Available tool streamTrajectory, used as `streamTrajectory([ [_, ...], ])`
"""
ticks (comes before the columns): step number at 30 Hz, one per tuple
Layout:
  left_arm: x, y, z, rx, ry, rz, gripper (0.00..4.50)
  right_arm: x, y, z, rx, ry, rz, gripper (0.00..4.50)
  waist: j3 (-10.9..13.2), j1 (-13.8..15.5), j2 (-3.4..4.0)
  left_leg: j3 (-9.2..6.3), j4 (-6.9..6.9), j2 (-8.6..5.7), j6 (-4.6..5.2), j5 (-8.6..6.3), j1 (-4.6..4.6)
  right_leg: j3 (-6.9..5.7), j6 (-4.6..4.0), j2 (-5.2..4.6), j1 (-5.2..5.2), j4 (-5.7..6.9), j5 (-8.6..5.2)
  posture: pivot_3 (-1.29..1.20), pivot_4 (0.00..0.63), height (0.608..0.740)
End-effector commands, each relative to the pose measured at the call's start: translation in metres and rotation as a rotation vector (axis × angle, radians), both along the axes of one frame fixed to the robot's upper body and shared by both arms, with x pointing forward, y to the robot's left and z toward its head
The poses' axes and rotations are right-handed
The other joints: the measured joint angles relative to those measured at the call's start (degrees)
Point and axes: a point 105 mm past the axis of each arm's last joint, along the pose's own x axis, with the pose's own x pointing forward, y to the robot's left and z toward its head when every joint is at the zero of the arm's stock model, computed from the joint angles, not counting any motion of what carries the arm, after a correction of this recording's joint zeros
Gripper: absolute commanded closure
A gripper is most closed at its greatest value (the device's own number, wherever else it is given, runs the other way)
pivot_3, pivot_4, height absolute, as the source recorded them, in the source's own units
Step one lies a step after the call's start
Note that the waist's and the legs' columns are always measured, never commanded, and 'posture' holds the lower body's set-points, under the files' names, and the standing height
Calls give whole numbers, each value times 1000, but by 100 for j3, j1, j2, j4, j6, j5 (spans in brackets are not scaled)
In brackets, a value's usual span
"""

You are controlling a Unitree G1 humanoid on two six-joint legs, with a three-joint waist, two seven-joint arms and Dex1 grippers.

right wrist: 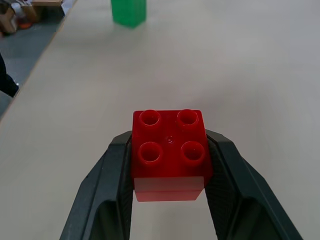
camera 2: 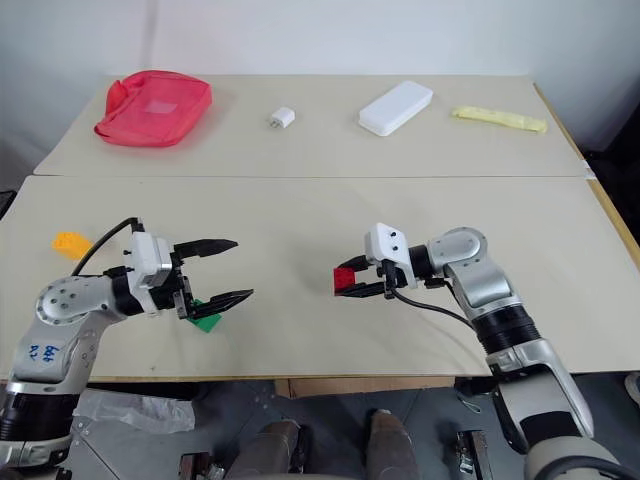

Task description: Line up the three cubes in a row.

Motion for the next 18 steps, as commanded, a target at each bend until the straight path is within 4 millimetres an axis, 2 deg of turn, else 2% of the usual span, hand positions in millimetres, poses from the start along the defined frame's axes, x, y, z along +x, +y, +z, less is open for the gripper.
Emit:
streamTrajectory([
  [1, -10, 1, 9, -4, -37, 13, 0, 5, -3, -11, -26, 5, -26, 2988, 0, -3, 0, 0, 0, 1, -2, 0, 0, -1, -1, 0, 0, -1, 0, 0, 150, 740],
  [8, -14, 3, 8, -13, -34, 48, 0, 2, 3, -10, 16, 30, -14, 2988, 0, 1, 0, -2, 5, 5, -10, 2, 4, -2, -2, 1, 4, 0, -1, 0, 150, 740],
  [9, -15, 4, 9, -14, -36, 55, 0, 1, 4, -10, 17, 25, -7, 2273, 0, 0, 0, -2, 5, 6, -10, 2, 4, -2, -2, 1, 4, 1, -1, 0, 150, 740],
  [11, -14, 8, 10, -8, -44, 76, 0, -1, 3, -6, 23, 8, 9, 1749, 0, 1, 0, -2, 3, 6, -10, 2, 3, -2, -2, 2, 3, 1, -1, 0, 150, 740],
  [16, -12, 39, 26, -39, -99, 207, 0, -5, -11, 26, 85, -90, 43, 98, 2, 8, 2, -2, 1, 5, -10, 2, 0, -4, -2, 1, 0, -1, -1, 0, 150, 740],
  [18, -18, 60, 36, -120, -103, 270, 0, -11, -20, 36, 97, -118, 60, 42, 2, 6, 2, -4, 1, 6, -11, 1, 0, -5, -2, 1, 1, -3, -1, 0, 150, 740],
])
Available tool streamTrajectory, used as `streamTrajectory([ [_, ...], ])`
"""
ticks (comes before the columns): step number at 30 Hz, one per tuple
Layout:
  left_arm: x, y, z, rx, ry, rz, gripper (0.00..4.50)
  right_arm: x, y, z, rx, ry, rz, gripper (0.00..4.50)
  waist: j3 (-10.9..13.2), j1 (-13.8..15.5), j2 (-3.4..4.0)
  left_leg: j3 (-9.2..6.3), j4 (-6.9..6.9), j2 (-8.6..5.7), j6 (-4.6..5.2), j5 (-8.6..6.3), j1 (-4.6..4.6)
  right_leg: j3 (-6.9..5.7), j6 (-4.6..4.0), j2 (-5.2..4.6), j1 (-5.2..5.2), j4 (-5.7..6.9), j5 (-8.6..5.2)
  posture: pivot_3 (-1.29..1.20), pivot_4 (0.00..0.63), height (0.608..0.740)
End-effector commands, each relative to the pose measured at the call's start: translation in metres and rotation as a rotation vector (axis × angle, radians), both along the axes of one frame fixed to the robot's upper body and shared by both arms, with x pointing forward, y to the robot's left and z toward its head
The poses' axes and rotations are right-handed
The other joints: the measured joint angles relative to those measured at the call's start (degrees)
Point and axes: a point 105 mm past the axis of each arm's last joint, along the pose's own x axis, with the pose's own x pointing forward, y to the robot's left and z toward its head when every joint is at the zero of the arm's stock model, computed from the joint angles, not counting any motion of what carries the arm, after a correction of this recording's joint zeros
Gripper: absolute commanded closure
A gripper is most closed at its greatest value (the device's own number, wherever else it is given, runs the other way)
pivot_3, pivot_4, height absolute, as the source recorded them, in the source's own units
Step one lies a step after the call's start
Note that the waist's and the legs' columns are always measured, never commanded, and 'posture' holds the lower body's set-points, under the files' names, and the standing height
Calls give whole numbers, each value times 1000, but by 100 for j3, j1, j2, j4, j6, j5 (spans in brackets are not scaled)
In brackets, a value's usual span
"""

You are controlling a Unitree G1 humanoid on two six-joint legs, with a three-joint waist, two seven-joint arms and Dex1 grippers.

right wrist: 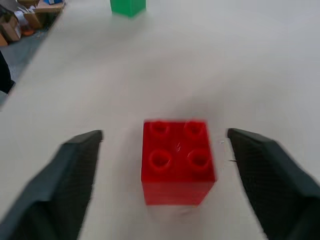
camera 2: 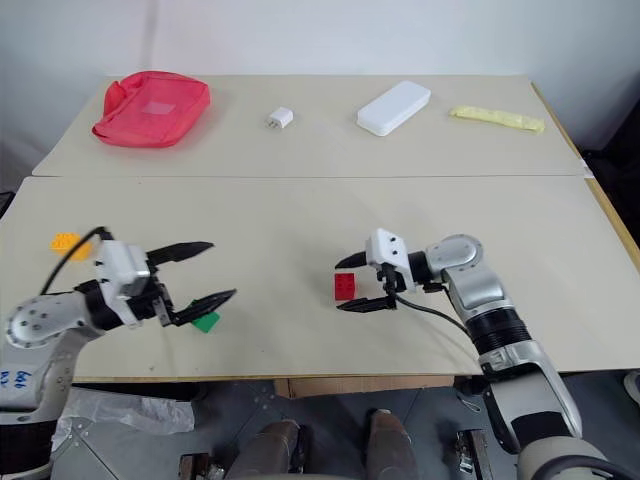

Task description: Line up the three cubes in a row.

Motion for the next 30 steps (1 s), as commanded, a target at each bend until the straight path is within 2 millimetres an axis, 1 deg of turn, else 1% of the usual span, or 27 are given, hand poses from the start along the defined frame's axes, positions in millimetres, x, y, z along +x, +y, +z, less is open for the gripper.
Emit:
streamTrajectory([
  [1, -10, 39, 24, -124, -47, 121, 0, -10, -13, 29, 58, -95, 49, 42, 0, -3, 0, 0, -1, 1, 0, -1, 0, 1, 0, 0, 0, -2, 0, 0, 150, 740],
  [2, -13, 46, 26, -150, -39, 144, 0, -12, -13, 30, 64, -100, 55, 42, 0, -4, 0, -1, -2, 2, 0, -2, 0, 0, 0, 0, 2, -4, 0, 0, 150, 740],
  [4, -21, 66, 20, -162, 1, 212, 0, -18, -14, 37, 109, -116, 68, 42, 0, -13, 0, -2, -3, 5, -1, -3, 1, -2, -1, 0, 3, -7, 0, 0, 150, 740],
  [5, -31, 84, 11, -169, 50, 273, 0, -21, -15, 42, 166, -127, 63, 42, 0, -17, 0, -1, -3, 7, -3, -4, 1, -1, -1, 1, 3, -8, -1, 0, 150, 740],
  [6, -44, 103, -1, -198, 110, 338, 0, -23, -16, 48, 246, -144, 52, 42, 0, -38, 0, -1, -4, 7, -3, -4, 1, -2, -2, 1, 3, -7, -1, 0, 150, 740],
  [7, -62, 125, -19, -207, 188, 426, 0, -33, -18, 50, 339, -158, 92, 42, 0, -69, 0, 1, -10, 10, -4, -5, 1, 0, -3, 2, 2, -9, -2, 0, 150, 740],
  [8, -83, 140, -36, -184, 245, 477, 0, -42, -20, 44, 365, -155, 120, 42, 0, -99, 0, 2, -15, 12, -4, -8, 6, 0, -6, 2, 4, -10, -3, 0, 150, 740],
  [10, -106, 153, -55, -114, 315, 521, 0, -51, -19, 34, 385, -148, 130, 42, 0, -121, 0, -1, -30, 16, -3, -12, 8, -10, -13, 4, 7, -20, -8, 0, 150, 740],
  [12, -116, 161, -62, -79, 317, 556, 0, -61, -15, 25, 397, -113, 162, 42, 3, -82, -3, 0, -29, 15, 1, -16, 8, -12, -14, 3, 13, -43, -8, 0, 150, 740],
  [14, -120, 165, -65, -61, 283, 587, 0, -72, -12, 18, 406, -78, 205, 42, 4, 25, -3, -8, -13, 15, 1, -18, 8, -17, -14, -2, 23, -54, -8, 0, 150, 740],
  [16, -124, 159, -70, -41, 280, 569, 0, -75, -10, 15, 423, -102, 206, 42, 4, 69, -3, -14, -10, 14, -1, -21, 10, -16, -11, -9, 28, -55, -5, 0, 150, 740],
  [18, -124, 147, -74, -19, 280, 521, 0, -76, -10, 14, 423, -132, 203, 42, 3, 69, -3, -12, -8, 14, -1, -24, 17, -14, -10, -9, 36, -57, -4, 0, 150, 740],
  [19, -123, 141, -75, -15, 268, 501, 0, -76, -11, 14, 421, -145, 203, 42, 4, 59, -3, -12, -9, 14, -1, -26, 17, -13, -9, -9, 35, -56, -4, 0, 150, 740],
  [22, -111, 114, -72, -29, 224, 412, 0, -76, -19, 16, 409, -180, 195, 42, 4, 36, -3, -13, -13, 15, -2, -27, 14, -14, -11, -8, 29, -55, -5, 0, 150, 740],
  [25, -105, 98, -71, -45, 206, 371, 0, -77, -24, 16, 389, -183, 193, 42, 4, 15, -3, -12, -12, 15, -2, -28, 14, -15, -11, -7, 29, -56, -5, 0, 150, 740],
  [26, -99, 90, -70, -50, 181, 363, 0, -76, -27, 17, 390, -183, 180, 42, 4, 15, -3, -12, -12, 15, -2, -28, 14, -15, -11, -7, 29, -55, -5, 0, 150, 740],
  [28, -81, 65, -64, -159, 107, 378, 0, -75, -39, 18, 379, -199, 128, 42, 7, 17, 5, -12, -12, 15, -1, -29, 15, -15, -11, -7, 30, -56, -5, 0, 150, 740],
  [29, -77, 50, -67, -208, 105, 366, 0, -74, -43, 18, 376, -198, 105, 42, 9, 31, 8, -10, -11, 14, 1, -29, 14, -13, -9, -7, 30, -57, -4, 0, 150, 740],
  [30, -74, 41, -69, -237, 110, 359, 0, -74, -46, 17, 374, -196, 93, 42, 8, 37, 7, -10, -5, 12, 3, -30, 13, -13, -7, -8, 32, -54, -3, 0, 150, 740],
])
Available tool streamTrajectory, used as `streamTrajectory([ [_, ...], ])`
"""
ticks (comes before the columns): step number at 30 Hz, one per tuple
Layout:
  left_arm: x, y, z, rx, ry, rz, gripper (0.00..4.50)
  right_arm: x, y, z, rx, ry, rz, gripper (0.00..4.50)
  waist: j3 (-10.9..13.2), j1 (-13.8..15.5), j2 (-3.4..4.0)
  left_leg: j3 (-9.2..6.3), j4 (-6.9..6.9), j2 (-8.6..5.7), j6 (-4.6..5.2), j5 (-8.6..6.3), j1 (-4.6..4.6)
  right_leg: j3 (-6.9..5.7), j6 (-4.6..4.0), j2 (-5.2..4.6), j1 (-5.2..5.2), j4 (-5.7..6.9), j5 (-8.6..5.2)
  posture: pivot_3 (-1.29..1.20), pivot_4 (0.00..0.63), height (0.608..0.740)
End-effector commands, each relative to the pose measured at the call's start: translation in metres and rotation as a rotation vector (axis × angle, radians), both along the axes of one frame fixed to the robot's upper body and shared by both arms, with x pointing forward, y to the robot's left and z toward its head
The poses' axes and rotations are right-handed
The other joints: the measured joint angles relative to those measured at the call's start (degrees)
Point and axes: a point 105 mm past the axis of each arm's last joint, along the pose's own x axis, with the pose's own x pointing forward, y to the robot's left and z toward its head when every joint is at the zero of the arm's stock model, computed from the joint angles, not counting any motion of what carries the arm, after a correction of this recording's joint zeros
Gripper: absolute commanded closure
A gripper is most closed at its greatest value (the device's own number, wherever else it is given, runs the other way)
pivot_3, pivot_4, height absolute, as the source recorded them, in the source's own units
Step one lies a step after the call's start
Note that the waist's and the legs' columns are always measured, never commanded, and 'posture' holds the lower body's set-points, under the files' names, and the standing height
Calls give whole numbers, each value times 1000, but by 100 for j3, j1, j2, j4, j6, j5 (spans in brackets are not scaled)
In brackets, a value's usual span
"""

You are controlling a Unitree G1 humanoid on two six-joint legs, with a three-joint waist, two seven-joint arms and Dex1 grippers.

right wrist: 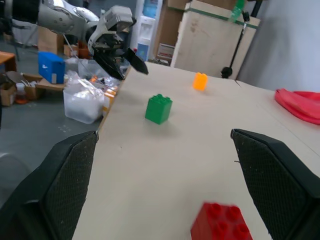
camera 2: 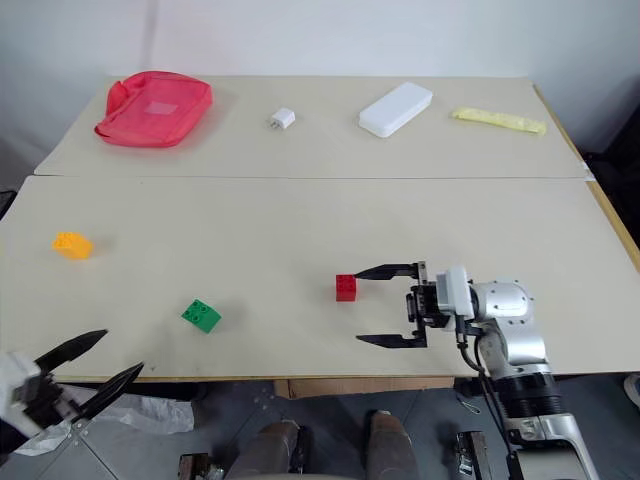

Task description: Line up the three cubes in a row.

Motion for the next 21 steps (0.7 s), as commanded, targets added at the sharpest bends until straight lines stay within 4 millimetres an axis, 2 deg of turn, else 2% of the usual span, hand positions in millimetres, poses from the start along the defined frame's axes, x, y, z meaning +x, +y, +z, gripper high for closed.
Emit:
streamTrajectory([
  [1, 10, -37, -3, -82, -18, -35, 0, -4, -10, 7, 7, -44, -14, 42, -3, 3, -5, -1, 3, 1, 0, 0, 0, -2, 1, 1, 3, -2, 0, 0, 150, 740],
  [6, 27, -56, -14, -82, -13, -26, 0, -7, -13, 0, -15, -29, -32, 42, -2, -3, -4, 2, 1, 8, -9, 4, 2, -4, 0, 13, 0, 1, 0, 0, 150, 740],
  [10, 37, -60, -18, -76, -15, 6, 0, -8, -11, 1, 0, -31, -53, 42, -2, 6, -4, 2, 5, 7, -9, 5, 2, -4, 0, 13, 2, 2, 0, 0, 150, 740],
  [14, 43, -58, -25, -67, -6, 37, 902, -5, -9, 1, 14, -40, -84, 0, -2, 5, -4, 1, 5, 7, -9, 4, 2, -4, 0, 13, 1, 1, 0, 0, 150, 740],
  [20, 49, -60, -23, -89, -12, -30, 2841, -5, -5, -2, 23, -43, -119, 0, -2, 21, -4, 1, 7, 6, -9, 5, 1, -5, 0, 12, 1, 2, 0, 0, 150, 740],
  [21, 49, -60, -22, -87, -12, -46, 3025, -4, -5, -2, 24, -43, -125, 0, -2, 30, -4, 0, 8, 5, -9, 5, 2, -5, 0, 11, 2, 2, 0, 0, 150, 740],
])
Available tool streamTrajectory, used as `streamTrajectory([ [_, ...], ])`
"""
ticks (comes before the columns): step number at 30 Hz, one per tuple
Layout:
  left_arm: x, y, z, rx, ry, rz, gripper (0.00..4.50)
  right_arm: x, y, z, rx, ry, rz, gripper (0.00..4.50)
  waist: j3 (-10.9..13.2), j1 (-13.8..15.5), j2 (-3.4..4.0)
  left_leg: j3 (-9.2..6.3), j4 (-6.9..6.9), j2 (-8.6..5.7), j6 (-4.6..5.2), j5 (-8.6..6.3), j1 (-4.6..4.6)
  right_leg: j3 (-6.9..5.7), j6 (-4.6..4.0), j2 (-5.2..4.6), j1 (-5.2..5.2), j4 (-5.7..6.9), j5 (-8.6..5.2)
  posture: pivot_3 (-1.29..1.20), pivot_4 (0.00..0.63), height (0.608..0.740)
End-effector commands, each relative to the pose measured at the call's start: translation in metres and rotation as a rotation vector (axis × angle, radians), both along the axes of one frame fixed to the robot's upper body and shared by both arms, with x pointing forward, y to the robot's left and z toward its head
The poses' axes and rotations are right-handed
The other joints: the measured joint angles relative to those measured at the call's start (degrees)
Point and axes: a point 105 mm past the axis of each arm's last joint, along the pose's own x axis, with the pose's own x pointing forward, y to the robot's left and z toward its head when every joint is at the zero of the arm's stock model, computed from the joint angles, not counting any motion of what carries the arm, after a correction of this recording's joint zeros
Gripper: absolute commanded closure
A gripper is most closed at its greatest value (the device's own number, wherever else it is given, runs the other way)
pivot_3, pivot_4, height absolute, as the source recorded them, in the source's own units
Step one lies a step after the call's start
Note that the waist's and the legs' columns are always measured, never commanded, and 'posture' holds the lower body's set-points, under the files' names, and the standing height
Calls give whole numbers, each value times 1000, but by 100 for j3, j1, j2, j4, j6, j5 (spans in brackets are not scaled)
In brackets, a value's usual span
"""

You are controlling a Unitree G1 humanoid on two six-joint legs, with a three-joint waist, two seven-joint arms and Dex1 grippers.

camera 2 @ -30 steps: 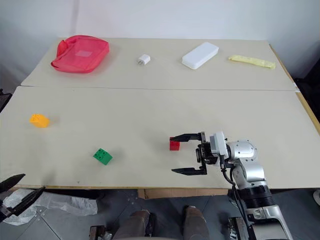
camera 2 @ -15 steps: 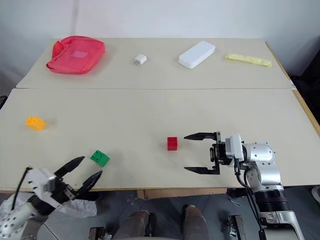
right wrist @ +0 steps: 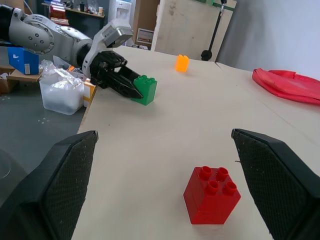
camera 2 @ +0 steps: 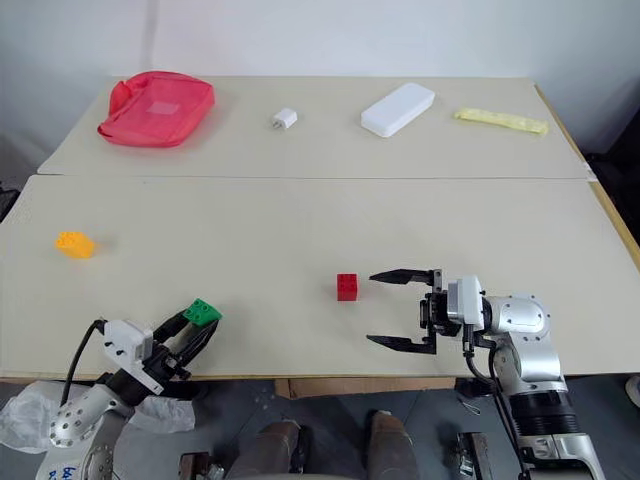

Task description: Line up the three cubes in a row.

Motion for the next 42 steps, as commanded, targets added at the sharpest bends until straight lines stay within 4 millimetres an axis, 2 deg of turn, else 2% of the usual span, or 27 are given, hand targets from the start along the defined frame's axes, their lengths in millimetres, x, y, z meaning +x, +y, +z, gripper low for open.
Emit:
streamTrajectory([
  [1, 0, 1, 14, 10, -25, -99, 3010, -4, -1, 9, 8, -56, -24, 0, 0, 13, 0, -1, 1, 0, 0, 0, -1, -1, 0, 0, 0, 0, 0, 0, 150, 740],
  [5, 2, 6, 45, 27, 25, -341, 3010, -7, -11, 9, -19, -51, -57, 0, 1, 55, 1, -6, 2, 3, -5, 3, -2, -4, -2, 0, -1, 3, -1, 0, 150, 740],
  [7, 6, -1, 57, 103, 38, -489, 3010, -8, -16, 9, -28, -50, -77, 0, 2, 95, 4, -6, 2, 1, -4, 3, -1, -3, -2, -2, 0, 6, -1, 0, 150, 740],
  [11, 33, -30, 81, 282, -35, -764, 3010, -14, -31, 16, -15, -18, -132, 0, 7, 146, 17, -15, 3, -11, 3, 7, -2, -11, -2, -7, 4, 5, -1, 0, 150, 740],
  [15, 52, -50, 83, 346, -82, -868, 3010, -19, -37, 13, -43, -1, -158, 0, 6, 70, 19, -8, 0, -18, 8, 8, -2, -10, 5, -1, 4, 19, 3, 0, 150, 740],
  [19, 90, -104, 72, 406, -143, -956, 3010, -26, -41, 11, -51, -8, -216, 0, 11, 117, 12, 19, 6, -17, 13, 7, -13, -39, 7, 26, -17, 37, 3, 0, 150, 740],
  [21, 100, -115, 64, 409, -113, -978, 3010, -29, -41, 14, -39, -13, -238, 0, 11, 139, 10, 25, 15, -26, 22, 14, -14, -41, 17, 29, -14, 45, 8, 0, 150, 740],
  [24, 105, -112, 56, 387, -77, -987, 3010, -32, -40, 16, -37, -13, -252, 0, 15, 68, 4, 42, 12, -35, 31, 18, -10, -22, 28, 23, -16, 47, 13, 0, 150, 740],
  [28, 100, -105, 44, 420, -37, -1043, 3010, -33, -41, 17, -35, -16, -272, 0, 16, 58, 1, 46, 10, -27, 29, 19, -9, -18, 28, 25, -22, 49, 13, 0, 150, 740],
  [33, 104, -99, 41, 433, -23, -1029, 3010, -31, -46, 15, -38, -15, -302, 0, 18, 134, -2, 43, 15, -33, 33, 21, -9, -17, 30, 18, -20, 49, 14, 0, 150, 740],
  [42, 105, -96, 34, 440, 9, -1019, 3010, -27, -44, 14, -35, -17, -292, 0, 18, 121, -2, 37, 16, -45, 39, 24, -10, -20, 33, 9, -18, 53, 16, 0, 150, 740],
])
